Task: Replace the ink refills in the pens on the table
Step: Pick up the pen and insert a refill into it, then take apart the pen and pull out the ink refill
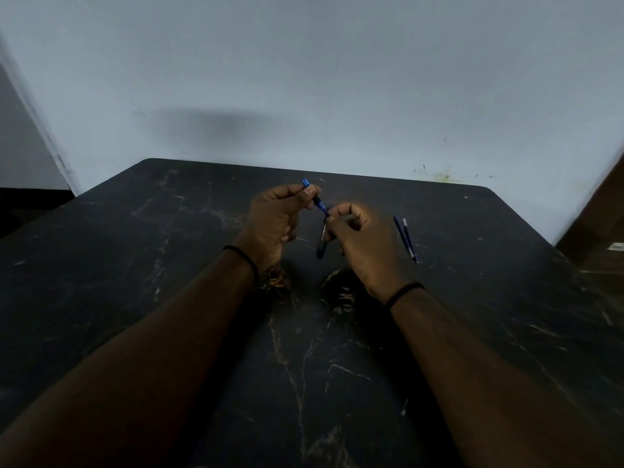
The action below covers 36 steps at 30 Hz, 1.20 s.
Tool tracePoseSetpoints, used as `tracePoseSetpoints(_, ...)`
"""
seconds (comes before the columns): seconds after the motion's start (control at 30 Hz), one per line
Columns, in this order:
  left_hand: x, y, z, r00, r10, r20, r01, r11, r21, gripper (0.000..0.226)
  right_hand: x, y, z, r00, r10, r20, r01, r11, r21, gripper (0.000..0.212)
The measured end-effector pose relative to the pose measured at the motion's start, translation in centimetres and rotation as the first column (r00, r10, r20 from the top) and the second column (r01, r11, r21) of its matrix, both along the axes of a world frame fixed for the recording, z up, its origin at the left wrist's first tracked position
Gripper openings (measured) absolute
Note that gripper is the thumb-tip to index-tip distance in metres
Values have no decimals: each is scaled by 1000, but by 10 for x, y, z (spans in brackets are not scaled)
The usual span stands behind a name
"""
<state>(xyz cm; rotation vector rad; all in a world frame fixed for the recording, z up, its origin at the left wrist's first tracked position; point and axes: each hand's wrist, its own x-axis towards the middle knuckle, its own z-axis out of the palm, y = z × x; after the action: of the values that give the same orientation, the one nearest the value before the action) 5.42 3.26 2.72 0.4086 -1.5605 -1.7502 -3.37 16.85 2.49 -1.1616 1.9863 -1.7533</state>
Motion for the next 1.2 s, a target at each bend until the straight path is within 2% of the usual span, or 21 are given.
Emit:
tracePoseSetpoints(0.17,2,2,5,997,67,34,-66,997,-34,19,-2,-2,-3,992,-68,-109,70,997,17,16)
tracePoseSetpoints(0.23,1,-2,8,988,156,12,-155,986,-69,23,-2,0,-3,976,-91,-196,103,994,49,19)
tracePoseSetpoints(0.27,2,-5,8,972,234,10,-232,965,-122,27,-2,1,-3,966,-96,-238,114,991,63,20)
tracePoseSetpoints(0.33,3,-13,7,905,424,43,-392,869,-302,32,-2,2,-3,951,-102,-291,129,989,74,20)
tracePoseSetpoints(0.4,5,-25,3,833,542,108,-448,777,-443,33,-3,2,-4,950,-104,-296,136,987,87,20)
tracePoseSetpoints(0.5,9,-38,-5,777,576,255,-382,753,-536,34,-5,1,-5,956,-107,-274,136,987,88,20)
tracePoseSetpoints(0.63,16,-38,-9,600,674,432,-210,653,-728,30,-7,0,-7,950,-120,-289,147,987,72,20)
tracePoseSetpoints(0.73,21,-37,-7,482,690,540,-59,640,-766,30,-8,0,-8,940,-128,-315,157,985,69,20)
tracePoseSetpoints(0.87,24,-36,-6,396,726,563,-21,620,-785,36,-8,0,-9,938,-117,-325,152,985,82,19)
tracePoseSetpoints(0.97,25,-33,-5,355,776,521,-23,564,-825,38,-9,-1,-10,938,-119,-327,152,985,79,20)
tracePoseSetpoints(1.03,24,-31,-2,354,801,483,-35,527,-849,38,-8,-2,-11,952,-110,-286,135,989,68,21)
tracePoseSetpoints(1.07,23,-29,0,386,798,462,-65,523,-850,39,-8,-3,-11,963,-108,-246,124,991,48,21)
tracePoseSetpoints(1.13,19,-23,3,526,757,386,-148,529,-836,48,-8,-5,-10,981,-118,-152,116,993,-27,18)
tracePoseSetpoints(1.2,12,-11,4,686,690,232,-201,486,-851,48,-7,-6,-7,990,-132,-56,125,986,-115,15)
